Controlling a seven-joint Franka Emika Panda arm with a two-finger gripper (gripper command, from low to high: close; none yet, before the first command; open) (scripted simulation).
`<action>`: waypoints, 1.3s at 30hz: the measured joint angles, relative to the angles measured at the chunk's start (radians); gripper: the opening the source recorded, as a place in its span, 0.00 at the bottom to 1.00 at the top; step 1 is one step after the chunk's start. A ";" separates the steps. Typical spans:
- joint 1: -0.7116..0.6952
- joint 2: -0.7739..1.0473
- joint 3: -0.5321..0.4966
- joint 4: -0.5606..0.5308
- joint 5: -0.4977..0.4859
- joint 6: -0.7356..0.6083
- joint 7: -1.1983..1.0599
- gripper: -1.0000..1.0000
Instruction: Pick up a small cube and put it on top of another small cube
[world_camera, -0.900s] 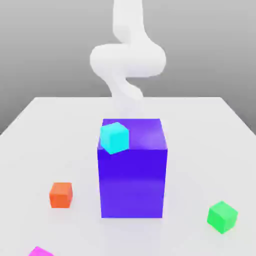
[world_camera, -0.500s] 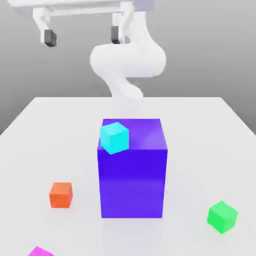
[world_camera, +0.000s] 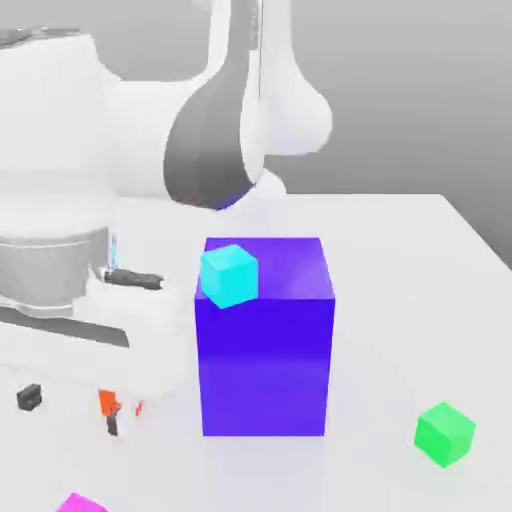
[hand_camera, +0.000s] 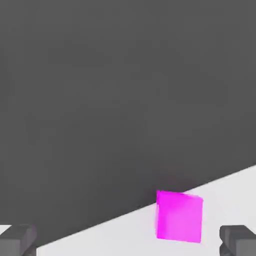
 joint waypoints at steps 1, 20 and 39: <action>-0.007 0.036 -0.003 0.004 0.005 0.008 -0.001 0.50; -0.036 0.183 0.001 0.021 0.023 0.056 -0.005 0.00; 0.447 -0.013 0.356 -0.320 -0.252 0.200 -0.054 1.00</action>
